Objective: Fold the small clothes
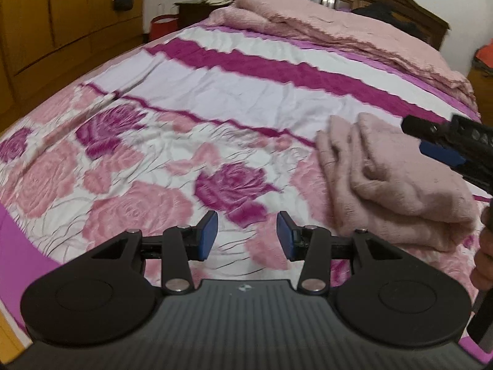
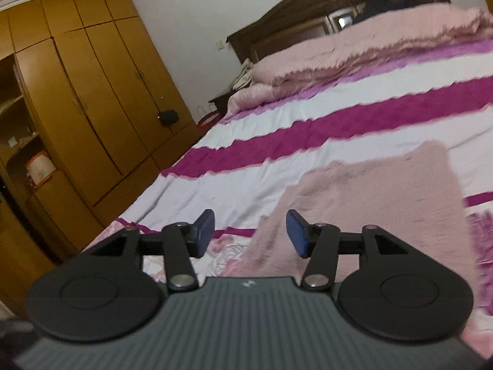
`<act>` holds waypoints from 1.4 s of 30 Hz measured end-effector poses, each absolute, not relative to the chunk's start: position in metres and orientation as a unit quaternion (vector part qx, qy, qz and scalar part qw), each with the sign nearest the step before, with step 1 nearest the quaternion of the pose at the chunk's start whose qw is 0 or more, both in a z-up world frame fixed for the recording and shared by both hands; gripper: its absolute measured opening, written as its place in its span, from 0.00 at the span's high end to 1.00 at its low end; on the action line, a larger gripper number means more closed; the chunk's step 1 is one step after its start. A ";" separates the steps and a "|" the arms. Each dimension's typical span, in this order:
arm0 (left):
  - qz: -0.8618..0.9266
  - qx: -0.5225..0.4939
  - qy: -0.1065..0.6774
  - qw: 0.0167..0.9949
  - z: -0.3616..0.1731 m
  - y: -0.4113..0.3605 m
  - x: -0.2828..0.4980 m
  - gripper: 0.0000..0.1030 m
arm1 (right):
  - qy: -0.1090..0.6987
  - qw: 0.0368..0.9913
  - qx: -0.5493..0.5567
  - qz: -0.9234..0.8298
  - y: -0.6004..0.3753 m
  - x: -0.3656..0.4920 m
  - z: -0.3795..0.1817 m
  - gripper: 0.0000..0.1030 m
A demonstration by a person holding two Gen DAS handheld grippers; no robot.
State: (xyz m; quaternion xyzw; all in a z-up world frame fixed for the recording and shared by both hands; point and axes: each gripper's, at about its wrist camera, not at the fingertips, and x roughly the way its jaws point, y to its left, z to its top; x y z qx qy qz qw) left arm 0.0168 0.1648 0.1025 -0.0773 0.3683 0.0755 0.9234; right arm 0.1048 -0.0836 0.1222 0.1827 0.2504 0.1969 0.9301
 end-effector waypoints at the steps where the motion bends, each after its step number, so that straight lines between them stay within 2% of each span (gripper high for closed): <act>1: 0.067 -0.074 0.366 0.925 0.106 0.160 0.019 0.51 | 0.248 0.933 0.181 0.190 -0.090 0.101 0.124 0.47; 9: 0.002 -0.053 0.351 0.935 0.126 0.124 0.057 0.51 | 0.236 0.949 0.180 0.106 -0.146 0.088 0.127 0.47; 17: -0.045 -0.066 0.353 0.932 0.128 0.099 0.124 0.51 | 0.246 0.946 0.206 0.052 -0.189 0.094 0.106 0.47; 30: -0.087 -0.089 0.378 0.917 0.078 0.068 0.231 0.51 | 0.270 0.936 0.224 0.031 -0.224 0.103 0.076 0.47; 38: -0.076 -0.074 0.383 0.918 0.053 0.057 0.252 0.48 | 0.279 0.931 0.233 0.029 -0.230 0.107 0.064 0.47; 40: -0.094 -0.067 0.365 0.924 0.052 0.054 0.246 0.62 | 0.280 0.931 0.233 0.029 -0.229 0.108 0.062 0.47; 41: -0.096 -0.059 0.357 0.927 0.052 0.053 0.242 0.82 | 0.280 0.931 0.233 0.029 -0.229 0.107 0.061 0.47; 42: -0.090 -0.051 0.349 0.932 0.053 0.051 0.238 0.86 | 0.280 0.931 0.234 0.028 -0.229 0.107 0.060 0.47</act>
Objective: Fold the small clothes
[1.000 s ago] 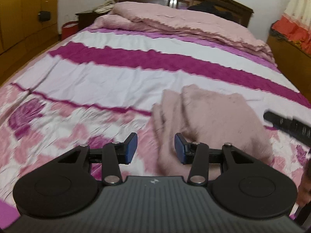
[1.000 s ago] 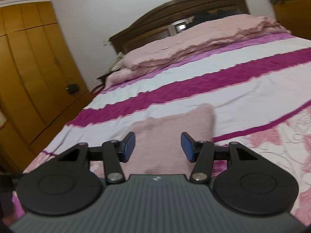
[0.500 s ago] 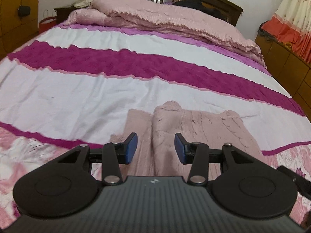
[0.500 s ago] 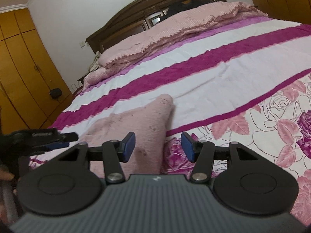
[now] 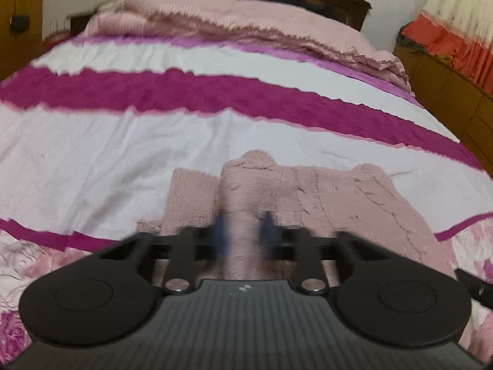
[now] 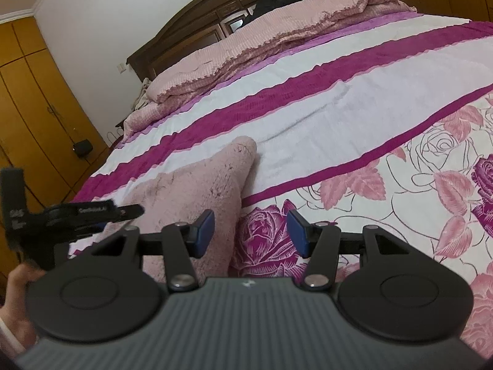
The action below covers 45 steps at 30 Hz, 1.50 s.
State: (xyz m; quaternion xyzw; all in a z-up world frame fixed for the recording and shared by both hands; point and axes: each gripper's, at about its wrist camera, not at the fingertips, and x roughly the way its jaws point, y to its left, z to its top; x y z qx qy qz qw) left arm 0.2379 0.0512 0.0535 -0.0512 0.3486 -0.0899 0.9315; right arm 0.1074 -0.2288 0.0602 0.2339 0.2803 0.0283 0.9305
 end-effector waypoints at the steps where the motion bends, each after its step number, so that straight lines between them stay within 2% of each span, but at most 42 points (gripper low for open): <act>1: -0.088 -0.055 0.340 0.935 0.056 0.052 0.232 0.87 | 0.280 0.931 0.234 0.028 -0.229 0.108 0.060 0.47; 6: -0.056 -0.085 0.290 0.952 0.081 0.070 0.196 0.88 | 0.273 0.933 0.233 0.040 -0.227 0.110 0.064 0.45; 14: -0.016 -0.050 0.350 0.935 0.053 0.094 0.213 0.87 | 0.283 0.936 0.195 0.080 -0.200 0.116 0.061 0.45; 23: -0.045 -0.068 0.348 0.934 0.082 0.097 0.176 0.85 | 0.284 0.936 0.195 0.076 -0.203 0.113 0.065 0.45; 25: -0.056 -0.077 0.349 0.932 0.090 0.097 0.158 0.82 | 0.283 0.936 0.196 0.075 -0.203 0.111 0.066 0.45; 33: -0.096 -0.121 0.383 0.911 0.086 0.096 0.112 0.54 | 0.272 0.937 0.206 0.076 -0.203 0.101 0.073 0.45; 37: -0.097 -0.109 0.410 0.900 0.069 0.087 0.108 0.51 | 0.271 0.938 0.203 0.077 -0.202 0.098 0.076 0.45; 38: -0.099 -0.108 0.406 0.902 0.068 0.085 0.106 0.51 | 0.271 0.938 0.201 0.077 -0.201 0.098 0.076 0.45; 39: -0.106 -0.107 0.399 0.905 0.068 0.084 0.105 0.59 | 0.273 0.938 0.200 0.076 -0.200 0.098 0.076 0.45; 41: -0.098 -0.117 0.383 0.911 0.071 0.084 0.101 0.86 | 0.275 0.938 0.200 0.073 -0.199 0.097 0.075 0.45; 45: -0.060 -0.123 0.345 0.929 0.092 0.099 0.086 0.86 | 0.272 0.938 0.200 0.084 -0.196 0.094 0.080 0.45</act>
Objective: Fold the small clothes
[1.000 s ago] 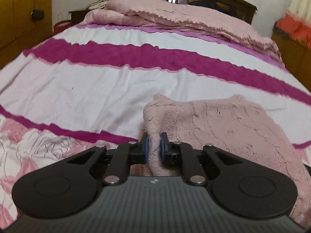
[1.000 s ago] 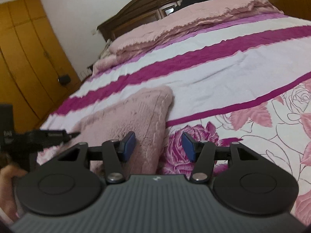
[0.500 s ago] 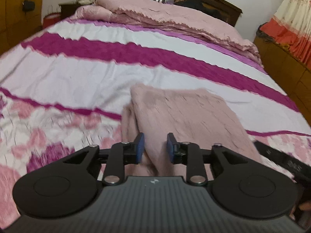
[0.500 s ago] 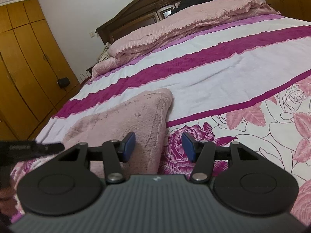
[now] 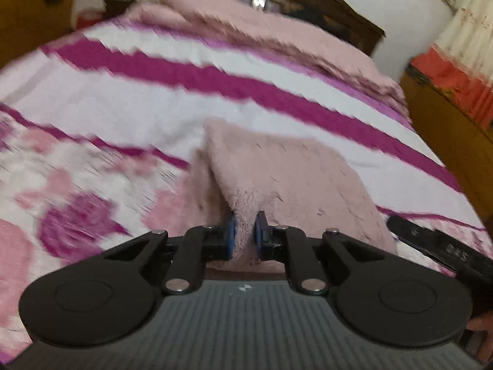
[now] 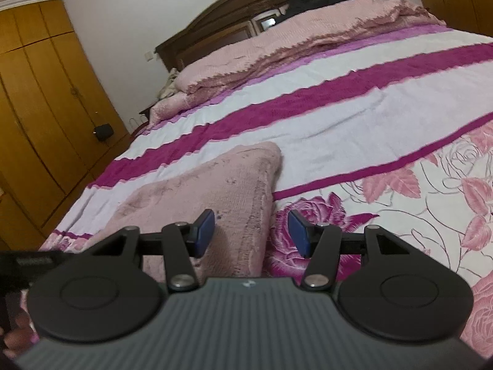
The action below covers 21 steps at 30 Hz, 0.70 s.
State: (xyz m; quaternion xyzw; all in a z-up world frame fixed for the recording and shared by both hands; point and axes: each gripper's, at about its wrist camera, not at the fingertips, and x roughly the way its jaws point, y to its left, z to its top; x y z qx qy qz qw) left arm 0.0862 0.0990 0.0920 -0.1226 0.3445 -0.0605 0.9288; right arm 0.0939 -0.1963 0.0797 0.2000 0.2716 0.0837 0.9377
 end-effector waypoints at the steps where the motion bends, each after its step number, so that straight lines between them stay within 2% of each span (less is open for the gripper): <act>1: -0.052 -0.108 0.351 0.929 0.093 0.101 0.085 0.86 | 0.267 0.938 0.201 0.095 -0.195 0.092 0.081 0.45; 5: -0.039 -0.085 0.403 0.911 0.071 0.098 0.094 0.86 | 0.283 0.929 0.200 0.132 -0.179 0.093 0.073 0.45; 7: -0.031 -0.061 0.402 0.913 0.066 0.093 0.094 0.85 | 0.296 0.927 0.189 0.131 -0.170 0.093 0.065 0.46; 11: -0.033 -0.067 0.403 0.912 0.069 0.095 0.092 0.84 | 0.316 0.920 0.191 0.131 -0.172 0.096 0.057 0.41; 13: -0.042 -0.083 0.397 0.913 0.076 0.100 0.093 0.78 | 0.323 0.914 0.207 0.134 -0.180 0.097 0.059 0.41; 15: -0.044 -0.097 0.387 0.916 0.085 0.105 0.093 0.66 | 0.318 0.913 0.218 0.132 -0.186 0.095 0.065 0.40; 16: -0.043 -0.099 0.378 0.919 0.090 0.107 0.094 0.62 | 0.314 0.914 0.222 0.131 -0.189 0.094 0.068 0.36; 18: -0.037 -0.097 0.361 0.927 0.097 0.107 0.093 0.41 | 0.304 0.916 0.231 0.128 -0.193 0.094 0.073 0.30; 19: -0.033 -0.094 0.355 0.929 0.098 0.106 0.095 0.38 | 0.297 0.917 0.234 0.126 -0.195 0.095 0.075 0.25; 21: -0.032 -0.087 0.361 0.928 0.096 0.105 0.105 0.34 | 0.295 0.916 0.241 0.123 -0.198 0.099 0.076 0.22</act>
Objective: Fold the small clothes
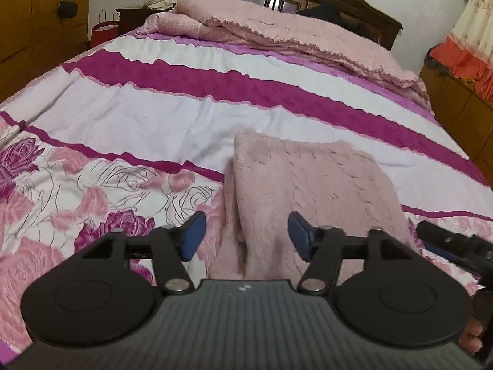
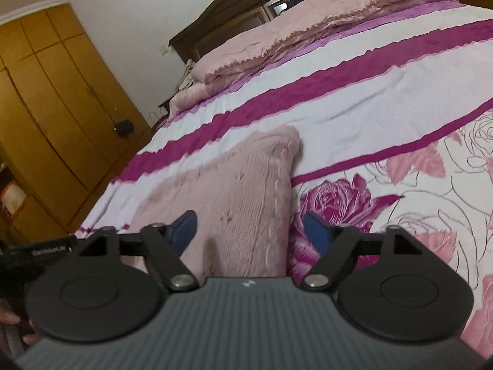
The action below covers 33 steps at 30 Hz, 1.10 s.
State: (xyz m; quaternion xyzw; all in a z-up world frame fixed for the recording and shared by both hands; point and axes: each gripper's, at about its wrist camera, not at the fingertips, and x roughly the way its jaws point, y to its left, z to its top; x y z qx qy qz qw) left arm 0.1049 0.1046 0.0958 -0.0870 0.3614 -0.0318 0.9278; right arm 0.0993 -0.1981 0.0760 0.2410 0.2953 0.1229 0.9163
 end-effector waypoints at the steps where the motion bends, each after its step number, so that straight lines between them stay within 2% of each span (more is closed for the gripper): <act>1: -0.037 -0.087 0.369 0.924 0.094 0.104 0.110 0.34 | 0.299 0.915 0.243 0.123 -0.199 0.102 0.075 0.22; 5: -0.062 -0.112 0.410 0.903 0.070 0.104 0.134 0.34 | 0.324 0.901 0.259 0.131 -0.202 0.115 0.066 0.22; 9: -0.054 -0.156 0.423 0.891 0.052 0.113 0.147 0.24 | 0.344 0.886 0.273 0.146 -0.200 0.127 0.051 0.22; 16: -0.116 -0.234 0.432 0.863 0.031 0.121 0.162 0.23 | 0.372 0.852 0.314 0.194 -0.194 0.155 0.031 0.23; 18: -0.128 -0.233 0.422 0.867 0.029 0.118 0.162 0.28 | 0.376 0.852 0.306 0.199 -0.189 0.160 0.031 0.31; 19: -0.131 -0.237 0.418 0.867 0.029 0.118 0.160 0.31 | 0.376 0.853 0.303 0.199 -0.188 0.161 0.033 0.39; 21: -0.139 -0.248 0.411 0.866 0.033 0.122 0.158 0.46 | 0.375 0.851 0.306 0.203 -0.189 0.161 0.040 0.47; 22: -0.144 -0.253 0.406 0.866 0.037 0.122 0.155 0.49 | 0.373 0.852 0.305 0.205 -0.190 0.161 0.046 0.50; 24: -0.153 -0.259 0.397 0.867 0.045 0.122 0.151 0.53 | 0.366 0.853 0.306 0.211 -0.193 0.158 0.058 0.51; 33: -0.189 -0.277 0.369 0.867 0.086 0.092 0.112 0.58 | 0.347 0.848 0.326 0.231 -0.221 0.130 0.112 0.52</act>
